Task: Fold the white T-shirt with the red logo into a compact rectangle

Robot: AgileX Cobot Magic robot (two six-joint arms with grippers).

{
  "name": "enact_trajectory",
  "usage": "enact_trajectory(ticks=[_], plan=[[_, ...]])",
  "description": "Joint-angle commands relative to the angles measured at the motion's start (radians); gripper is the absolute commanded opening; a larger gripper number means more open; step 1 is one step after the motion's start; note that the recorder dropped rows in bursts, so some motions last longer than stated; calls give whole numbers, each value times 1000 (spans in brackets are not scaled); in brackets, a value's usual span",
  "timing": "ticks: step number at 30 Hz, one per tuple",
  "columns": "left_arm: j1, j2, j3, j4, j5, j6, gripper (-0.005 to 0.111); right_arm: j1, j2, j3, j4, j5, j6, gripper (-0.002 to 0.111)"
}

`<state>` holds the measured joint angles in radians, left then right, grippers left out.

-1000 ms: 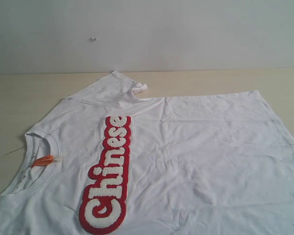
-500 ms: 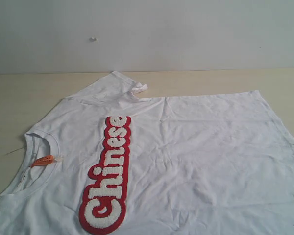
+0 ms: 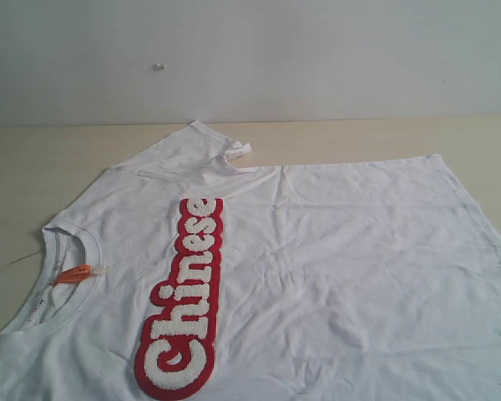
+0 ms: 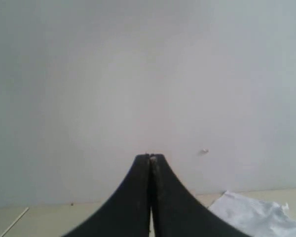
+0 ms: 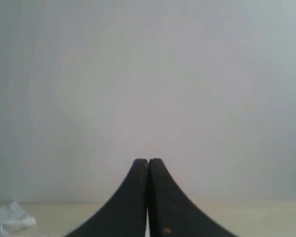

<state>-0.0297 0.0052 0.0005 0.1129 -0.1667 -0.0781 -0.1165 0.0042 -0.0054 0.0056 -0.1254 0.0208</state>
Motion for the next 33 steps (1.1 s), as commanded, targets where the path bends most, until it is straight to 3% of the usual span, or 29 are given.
enact_trajectory(ticks=[1,4,9,13,15,19,21,25,27,29,33], plan=[[-6,-5,0,3,-98,-163,0,-6,-4,5,3,-115,122,0],[-6,-5,0,3,-172,-311,0,-6,-4,5,3,-203,212,0],[-6,-5,0,3,-347,-375,0,-6,-4,5,-6,-295,308,0],[-6,25,-108,46,-240,-490,0,-6,-4,-83,-62,-269,350,0],[-6,95,-204,151,-153,-587,0,-6,-4,-151,-86,-174,382,0],[-6,316,-385,656,-146,-1015,0,-6,90,-305,-94,-36,393,0],[-6,458,-478,824,-150,-1158,0,-6,201,-374,-94,-24,395,0],[-6,761,-709,933,-88,-1150,0,-6,482,-563,-180,76,390,0],[-6,920,-834,1087,119,-1182,0,-6,650,-697,-209,173,362,0],[-6,1050,-888,1087,262,-1165,0,-6,804,-830,-209,276,318,0],[-6,1228,-910,1018,354,-973,0,-6,1048,-1004,-195,521,143,0]])
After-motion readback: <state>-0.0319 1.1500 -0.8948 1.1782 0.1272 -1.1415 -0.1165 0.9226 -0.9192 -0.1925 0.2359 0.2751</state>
